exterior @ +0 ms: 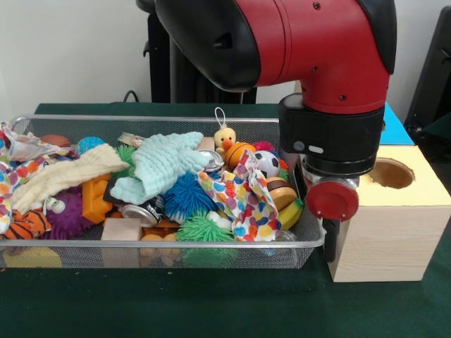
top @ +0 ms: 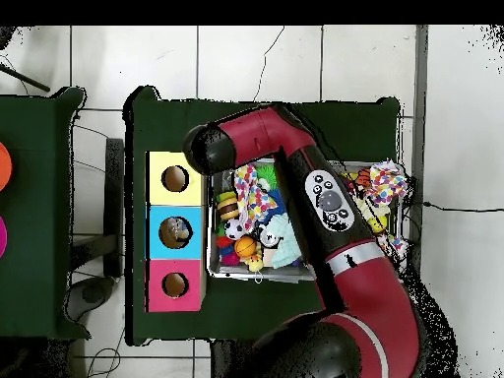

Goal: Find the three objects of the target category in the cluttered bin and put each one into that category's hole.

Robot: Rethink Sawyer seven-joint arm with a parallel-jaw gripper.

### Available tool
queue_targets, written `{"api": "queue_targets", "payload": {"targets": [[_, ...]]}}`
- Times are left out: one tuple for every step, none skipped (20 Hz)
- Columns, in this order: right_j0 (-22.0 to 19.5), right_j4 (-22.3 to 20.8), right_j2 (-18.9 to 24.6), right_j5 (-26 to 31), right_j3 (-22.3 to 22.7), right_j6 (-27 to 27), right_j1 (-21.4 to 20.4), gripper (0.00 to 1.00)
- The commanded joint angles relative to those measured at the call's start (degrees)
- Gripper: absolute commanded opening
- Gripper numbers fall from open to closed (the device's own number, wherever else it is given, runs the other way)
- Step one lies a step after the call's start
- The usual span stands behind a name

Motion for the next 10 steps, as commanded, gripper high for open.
{"api": "queue_targets", "payload": {"targets": [[-1.62, -2.66, -1.32, -5.55, 8.46, -7.25, -2.85, 1.00], [-1.60, -2.75, -1.42, -6.01, 9.19, -6.77, -3.30, 1.00], [-1.53, -2.83, -1.58, -6.35, 9.72, -6.33, -3.70, 1.00], [-1.72, -2.62, -1.52, -6.53, 10.16, -6.31, -4.00, 1.00], [-1.78, -2.50, -1.52, -6.62, 10.55, -6.27, -4.34, 1.00], [-1.97, -2.23, -1.48, -6.67, 10.96, -6.31, -4.75, 1.00], [-2.15, -1.95, -1.44, -6.72, 11.38, -6.35, -5.15, 1.00], [-2.53, -1.75, -1.39, -6.86, 11.86, -6.57, -5.43, 1.00], [-2.76, -1.57, -1.26, -6.82, 12.07, -6.83, -5.56, 1.00], [-2.99, -1.40, -1.14, -6.79, 12.29, -7.09, -5.70, 1.00]]}}
